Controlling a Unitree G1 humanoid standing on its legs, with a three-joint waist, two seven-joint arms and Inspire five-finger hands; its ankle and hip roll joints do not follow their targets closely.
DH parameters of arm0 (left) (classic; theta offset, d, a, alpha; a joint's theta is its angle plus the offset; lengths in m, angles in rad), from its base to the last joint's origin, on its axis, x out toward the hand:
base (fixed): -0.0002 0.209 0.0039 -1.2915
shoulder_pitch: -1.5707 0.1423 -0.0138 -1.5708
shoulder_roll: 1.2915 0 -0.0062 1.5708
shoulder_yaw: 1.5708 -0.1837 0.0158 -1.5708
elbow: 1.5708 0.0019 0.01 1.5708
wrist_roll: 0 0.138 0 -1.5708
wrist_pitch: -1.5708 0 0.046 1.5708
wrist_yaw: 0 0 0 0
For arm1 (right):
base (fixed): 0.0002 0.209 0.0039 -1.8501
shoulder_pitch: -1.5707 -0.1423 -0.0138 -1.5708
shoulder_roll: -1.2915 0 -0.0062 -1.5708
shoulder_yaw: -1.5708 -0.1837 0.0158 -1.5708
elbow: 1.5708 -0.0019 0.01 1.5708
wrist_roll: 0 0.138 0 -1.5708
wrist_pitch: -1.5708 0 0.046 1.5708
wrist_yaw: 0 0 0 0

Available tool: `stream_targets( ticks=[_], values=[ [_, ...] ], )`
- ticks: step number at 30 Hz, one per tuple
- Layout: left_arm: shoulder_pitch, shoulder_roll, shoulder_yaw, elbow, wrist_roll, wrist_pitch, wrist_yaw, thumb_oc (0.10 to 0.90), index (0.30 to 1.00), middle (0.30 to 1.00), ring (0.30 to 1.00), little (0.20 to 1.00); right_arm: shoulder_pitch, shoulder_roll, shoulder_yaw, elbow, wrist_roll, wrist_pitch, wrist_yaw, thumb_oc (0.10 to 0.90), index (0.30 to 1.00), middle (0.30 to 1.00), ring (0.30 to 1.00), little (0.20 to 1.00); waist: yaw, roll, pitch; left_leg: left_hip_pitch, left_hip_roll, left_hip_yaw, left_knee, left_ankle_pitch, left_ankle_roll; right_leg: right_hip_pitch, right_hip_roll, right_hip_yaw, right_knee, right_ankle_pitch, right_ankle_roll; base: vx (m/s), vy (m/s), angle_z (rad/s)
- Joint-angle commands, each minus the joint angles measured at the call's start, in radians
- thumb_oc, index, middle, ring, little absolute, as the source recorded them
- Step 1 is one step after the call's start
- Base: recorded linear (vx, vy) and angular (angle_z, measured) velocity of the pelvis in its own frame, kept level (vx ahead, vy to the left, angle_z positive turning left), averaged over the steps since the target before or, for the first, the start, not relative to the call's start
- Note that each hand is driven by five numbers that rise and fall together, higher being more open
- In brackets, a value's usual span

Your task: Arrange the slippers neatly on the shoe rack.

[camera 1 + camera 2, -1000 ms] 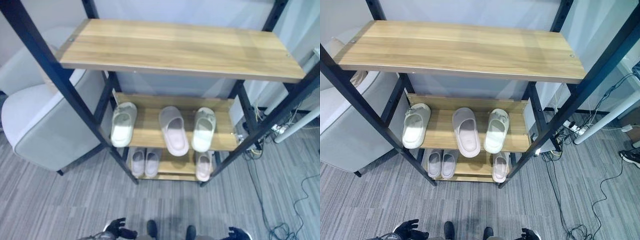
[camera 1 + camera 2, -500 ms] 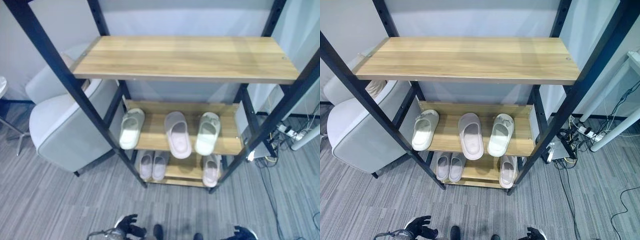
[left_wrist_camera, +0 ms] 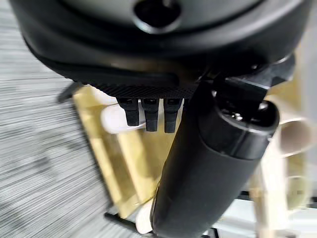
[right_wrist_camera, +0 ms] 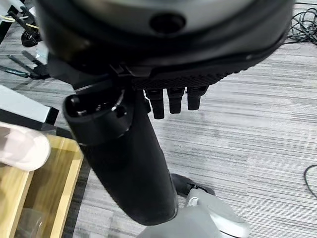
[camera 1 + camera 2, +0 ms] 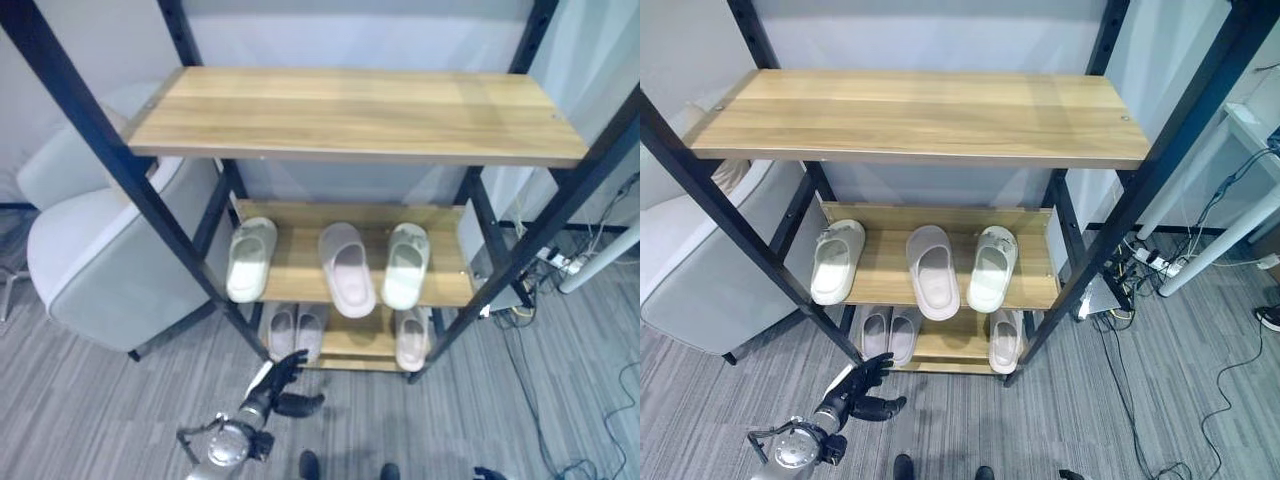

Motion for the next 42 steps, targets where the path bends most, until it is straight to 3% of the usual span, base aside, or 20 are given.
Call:
stream_targets(
  ticks=[1, 8, 19, 30, 42],
  values=[
    [-0.010, 0.016, 0.033, -0.134, -0.055, -0.072, -0.035, 0.800, 0.900, 0.900, 0.900, 0.900, -0.029, -0.056, -0.001, 0.000, -0.033, -0.008, -0.017, 0.800, 0.900, 0.900, 0.900, 0.900, 0.013, 0.003, -0.023, 0.012, -0.006, -0.057, 0.008, -0.066, -0.046, -0.027, -0.024, 0.011, 0.024, -0.021, 0.088, 0.02, -0.017, -0.03],
    [0.014, 0.022, 0.072, -0.278, -0.088, -0.084, -0.021, 0.800, 0.900, 0.900, 0.900, 0.900, -0.024, -0.049, -0.003, -0.011, -0.044, -0.006, -0.030, 0.800, 0.900, 0.900, 0.900, 0.900, 0.012, 0.022, -0.031, 0.029, -0.007, -0.060, -0.005, -0.065, -0.051, -0.007, -0.027, 0.004, 0.010, -0.025, 0.090, 0.01, -0.005, 0.03],
    [-0.117, -0.034, 0.087, -0.346, -0.013, -0.115, 0.138, 0.800, 0.900, 0.900, 0.900, 0.900, 0.000, -0.017, 0.013, -0.010, -0.030, -0.012, -0.067, 0.800, 0.900, 0.900, 0.900, 0.900, -0.009, 0.027, -0.031, 0.021, -0.003, -0.051, -0.007, -0.069, -0.055, -0.019, -0.028, -0.003, 0.006, -0.026, 0.096, 0.00, -0.001, 0.01],
    [-0.350, -0.053, 0.066, -0.217, 0.149, -0.104, 0.356, 0.800, 0.900, 0.900, 0.900, 0.900, 0.032, -0.016, 0.017, -0.007, -0.016, -0.027, -0.102, 0.800, 0.900, 0.900, 0.900, 0.900, -0.062, 0.029, -0.038, 0.016, 0.006, -0.018, -0.007, -0.079, -0.060, -0.043, -0.025, 0.028, 0.006, -0.022, 0.106, 0.02, -0.005, -0.08],
    [-0.603, -0.049, 0.045, 0.016, 0.123, -0.080, 0.468, 0.800, 0.900, 0.900, 0.900, 0.900, 0.025, -0.040, 0.037, -0.037, -0.012, -0.035, -0.109, 0.800, 0.900, 0.900, 0.900, 0.900, -0.123, 0.041, -0.031, -0.062, 0.010, 0.014, -0.007, -0.065, -0.060, -0.147, -0.018, 0.067, 0.006, 0.004, 0.110, -0.03, 0.003, -0.14]
  ],
)
